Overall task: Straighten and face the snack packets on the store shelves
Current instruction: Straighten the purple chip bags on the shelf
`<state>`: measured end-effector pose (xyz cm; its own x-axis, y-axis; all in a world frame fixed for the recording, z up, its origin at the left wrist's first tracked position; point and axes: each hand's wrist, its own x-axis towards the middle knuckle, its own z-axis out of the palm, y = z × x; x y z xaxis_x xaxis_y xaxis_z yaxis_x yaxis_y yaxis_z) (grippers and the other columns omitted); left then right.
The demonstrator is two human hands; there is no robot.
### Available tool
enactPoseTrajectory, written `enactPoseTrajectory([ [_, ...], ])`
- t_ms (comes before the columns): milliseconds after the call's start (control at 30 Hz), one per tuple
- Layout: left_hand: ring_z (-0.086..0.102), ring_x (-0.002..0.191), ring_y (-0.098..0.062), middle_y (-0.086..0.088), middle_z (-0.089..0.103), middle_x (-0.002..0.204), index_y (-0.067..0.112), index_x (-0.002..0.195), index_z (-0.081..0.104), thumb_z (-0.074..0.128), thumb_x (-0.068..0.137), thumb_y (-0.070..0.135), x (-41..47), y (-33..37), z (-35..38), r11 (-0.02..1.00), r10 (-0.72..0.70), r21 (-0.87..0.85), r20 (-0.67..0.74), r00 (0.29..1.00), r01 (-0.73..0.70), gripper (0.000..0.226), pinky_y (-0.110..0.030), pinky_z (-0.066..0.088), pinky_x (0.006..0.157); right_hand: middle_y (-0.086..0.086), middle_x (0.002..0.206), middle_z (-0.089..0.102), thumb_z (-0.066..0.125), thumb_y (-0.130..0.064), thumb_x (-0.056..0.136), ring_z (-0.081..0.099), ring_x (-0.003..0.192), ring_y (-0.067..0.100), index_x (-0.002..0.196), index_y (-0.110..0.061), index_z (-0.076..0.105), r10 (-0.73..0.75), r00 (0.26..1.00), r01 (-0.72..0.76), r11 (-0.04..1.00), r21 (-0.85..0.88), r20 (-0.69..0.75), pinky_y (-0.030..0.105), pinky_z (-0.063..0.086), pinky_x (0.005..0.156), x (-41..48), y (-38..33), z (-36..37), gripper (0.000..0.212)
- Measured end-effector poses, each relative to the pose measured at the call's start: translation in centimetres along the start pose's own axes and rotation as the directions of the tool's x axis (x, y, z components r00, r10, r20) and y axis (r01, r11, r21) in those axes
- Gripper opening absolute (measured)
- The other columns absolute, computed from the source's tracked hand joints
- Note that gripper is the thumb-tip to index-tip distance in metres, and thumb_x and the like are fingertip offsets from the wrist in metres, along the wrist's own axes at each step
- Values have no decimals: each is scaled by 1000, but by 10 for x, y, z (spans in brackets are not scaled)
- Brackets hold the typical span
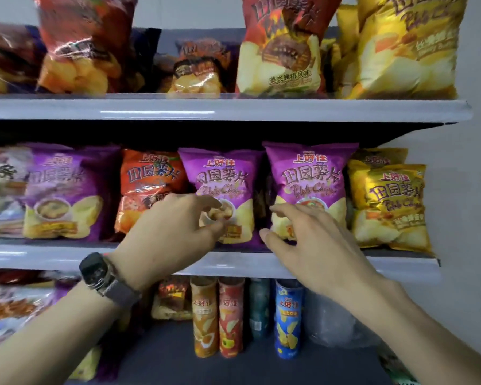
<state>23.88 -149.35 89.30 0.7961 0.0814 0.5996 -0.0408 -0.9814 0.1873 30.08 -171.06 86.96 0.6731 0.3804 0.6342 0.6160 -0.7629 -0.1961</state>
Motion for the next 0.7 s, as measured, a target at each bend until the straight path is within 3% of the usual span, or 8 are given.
enactPoseTrajectory([
  [167, 66, 115, -37, -8, 74, 124, 33, 143, 60, 52, 89, 62, 2, -77, -29, 995, -91, 37, -112, 990, 96, 62, -43, 53, 90, -8, 158, 43, 67, -52, 94, 39, 145, 13, 162, -27, 26, 38, 999, -37, 950, 310, 2, 31, 33, 114, 38, -40, 30, 83],
  [300, 61, 125, -40, -14, 63, 141, 19, 156, 39, 59, 88, 60, 17, -135, -35, 983, -185, -20, -91, 979, 184, 83, -47, 49, 100, -22, 125, 50, 83, -44, 83, 44, 132, 8, 163, -23, 19, 282, 956, -264, 719, 643, 77, 39, 35, 119, 76, -49, 59, 105],
  [367, 59, 128, -38, -16, 60, 145, 14, 156, 36, 67, 92, 55, 26, -155, -33, 966, -237, -120, -51, 970, 230, 82, -43, 46, 101, -18, 123, 61, 88, -40, 79, 61, 122, 11, 148, -20, 44, 355, 926, -332, 610, 719, 126, 42, 46, 113, 89, -51, 68, 83],
  [433, 59, 122, -31, -13, 59, 146, 11, 161, 29, 71, 95, 47, 35, -167, -29, 928, -291, -235, 32, 956, 290, 87, -37, 43, 98, -9, 105, 76, 89, -35, 79, 72, 95, 6, 112, -25, 65, 353, 918, -356, 540, 763, 178, 35, 56, 98, 94, -54, 75, 41],
  [467, 58, 116, -26, -11, 61, 143, 10, 161, 28, 72, 95, 47, 39, -174, -26, 903, -312, -288, 67, 948, 318, 88, -35, 43, 96, -8, 98, 77, 91, -38, 76, 73, 89, 5, 104, -27, 67, 351, 920, -351, 532, 770, 177, 34, 58, 94, 95, -56, 79, 38],
  [567, 65, 111, -25, -4, 70, 127, 13, 154, 38, 76, 88, 56, 45, -191, -13, 860, -316, -393, 93, 944, 327, 87, -43, 51, 100, -8, 104, 79, 96, -61, 54, 75, 99, 14, 122, -26, 67, 358, 925, -325, 566, 758, 130, 44, 58, 98, 98, -56, 88, 82],
  [633, 67, 112, -25, 2, 71, 122, 22, 152, 40, 72, 77, 73, 45, -195, -5, 882, -301, -352, 90, 949, 313, 96, -44, 52, 101, -14, 111, 74, 95, -58, 60, 70, 110, 14, 140, -25, 55, 378, 923, -312, 641, 702, 65, 43, 53, 105, 99, -57, 89, 95],
  [700, 66, 111, -26, 2, 71, 126, 28, 151, 41, 68, 82, 74, 44, -193, -1, 929, -263, -249, 74, 962, 273, 87, -39, 50, 96, -12, 133, 61, 89, -52, 73, 56, 129, 17, 158, -24, 30, 387, 921, -291, 758, 584, -43, 41, 42, 115, 93, -61, 88, 108],
])
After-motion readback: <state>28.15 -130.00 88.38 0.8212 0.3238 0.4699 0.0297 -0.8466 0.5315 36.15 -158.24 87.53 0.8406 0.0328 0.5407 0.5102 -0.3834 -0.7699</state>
